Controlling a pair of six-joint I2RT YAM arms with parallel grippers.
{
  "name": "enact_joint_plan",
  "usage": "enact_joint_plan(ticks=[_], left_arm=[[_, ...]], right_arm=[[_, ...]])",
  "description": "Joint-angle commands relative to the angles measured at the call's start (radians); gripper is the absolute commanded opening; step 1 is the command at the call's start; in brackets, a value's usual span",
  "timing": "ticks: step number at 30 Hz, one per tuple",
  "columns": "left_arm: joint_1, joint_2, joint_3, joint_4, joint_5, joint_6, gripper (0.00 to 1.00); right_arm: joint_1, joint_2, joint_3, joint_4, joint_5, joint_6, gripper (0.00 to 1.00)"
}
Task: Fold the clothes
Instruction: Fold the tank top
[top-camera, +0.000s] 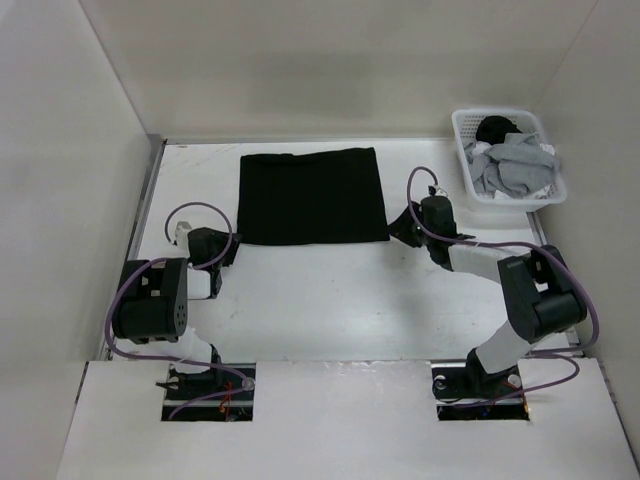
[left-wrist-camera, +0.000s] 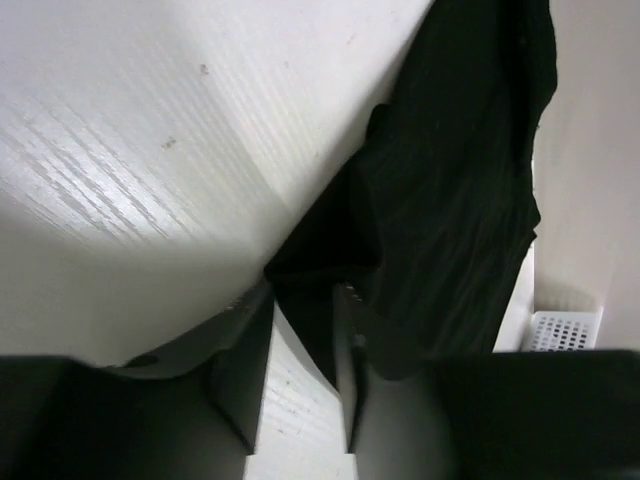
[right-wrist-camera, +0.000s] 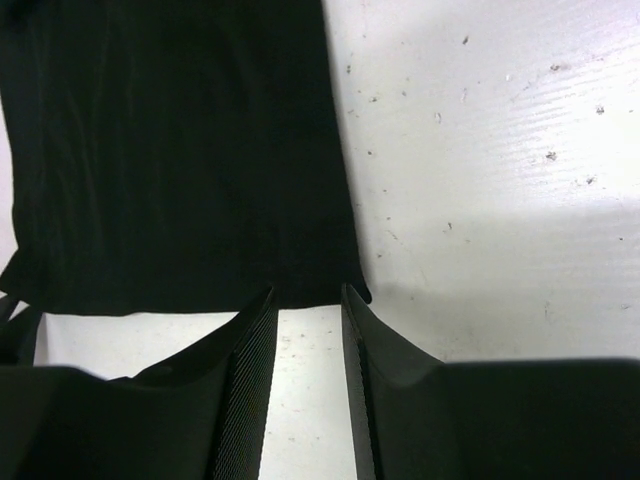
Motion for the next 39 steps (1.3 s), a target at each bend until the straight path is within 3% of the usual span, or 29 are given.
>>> enact_joint_plan(ticks=[1,5,10,23,26,33,39], left_arm=[[0.007,0.048,0.003,0.050,0.002,-0.017,0.25],[0.008,0.059,-0.005,0.059,0.006,-0.026,0.12],[0.008,0.028,-0.021,0.054,-0.004,-0.026,0.06],[0.027,-0.009,-0.049,0.060,0.006,-0.022,0.03],[0.023,0.011,-0.041,0.073,0.013,-0.025,0.02],[0.033,-0.004,-0.052,0.096,0.019,-0.029,0.00],[0.037,-0.235,-0.077,0.015,0.050,-0.063,0.00]], right_arm=[[-0.003,0.017,0.002,0.056,0.005,0.011,0.37],[-0.011,0.025,-0.003,0.040,0.007,0.022,0.42],[-0.005,0.035,0.006,0.002,0.007,0.020,0.47],[-0.005,0.123,0.082,-0.079,-0.012,0.039,0.41],[-0.005,0.143,0.094,-0.075,-0.015,0.057,0.36],[-0.005,0.146,0.079,-0.009,-0.012,0.086,0.07],[0.006,-0.052,-0.010,0.036,0.014,0.052,0.02]])
